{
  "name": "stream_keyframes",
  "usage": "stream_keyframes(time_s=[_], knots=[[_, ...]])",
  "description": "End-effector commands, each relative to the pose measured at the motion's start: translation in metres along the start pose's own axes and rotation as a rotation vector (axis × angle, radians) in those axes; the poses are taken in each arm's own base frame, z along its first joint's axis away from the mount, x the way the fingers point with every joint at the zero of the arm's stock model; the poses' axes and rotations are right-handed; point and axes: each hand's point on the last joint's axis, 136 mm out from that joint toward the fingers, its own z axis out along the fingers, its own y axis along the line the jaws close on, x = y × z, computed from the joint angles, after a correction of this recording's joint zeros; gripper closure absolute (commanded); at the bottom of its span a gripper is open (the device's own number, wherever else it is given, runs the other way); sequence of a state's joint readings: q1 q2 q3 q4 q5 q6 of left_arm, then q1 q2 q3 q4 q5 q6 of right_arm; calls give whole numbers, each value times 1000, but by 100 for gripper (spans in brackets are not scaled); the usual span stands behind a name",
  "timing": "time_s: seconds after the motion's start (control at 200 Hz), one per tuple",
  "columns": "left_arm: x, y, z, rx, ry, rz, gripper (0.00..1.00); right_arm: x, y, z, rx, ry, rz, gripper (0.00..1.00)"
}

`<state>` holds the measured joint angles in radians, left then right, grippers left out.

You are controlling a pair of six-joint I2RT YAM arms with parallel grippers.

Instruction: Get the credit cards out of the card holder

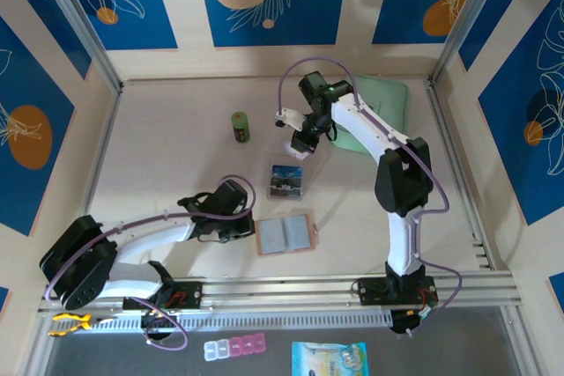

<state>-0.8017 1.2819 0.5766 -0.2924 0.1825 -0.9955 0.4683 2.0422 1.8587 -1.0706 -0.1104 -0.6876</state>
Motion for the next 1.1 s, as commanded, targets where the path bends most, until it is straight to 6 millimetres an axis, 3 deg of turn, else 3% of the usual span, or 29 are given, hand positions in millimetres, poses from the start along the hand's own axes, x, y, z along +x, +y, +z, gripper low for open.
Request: stream_keyframes(time_s=[0.0,0.22,0.61,0.825,1.09], knots=[[-1,3,1,2,13,-5,96,6,7,2,-73,29,-34,100],[-4,4,-1,-3,25,-2,96,17,9,17,-129,90,-57,100],[-5,9,-9,-8,17,-11,96,17,5,41,-157,142,-73,99],[-3,14,-13,-12,14,-18,96,7,6,43,-172,121,-72,90],[-4,15,-17,-6,4,-25,96,1,-5,37,-115,117,-69,87]])
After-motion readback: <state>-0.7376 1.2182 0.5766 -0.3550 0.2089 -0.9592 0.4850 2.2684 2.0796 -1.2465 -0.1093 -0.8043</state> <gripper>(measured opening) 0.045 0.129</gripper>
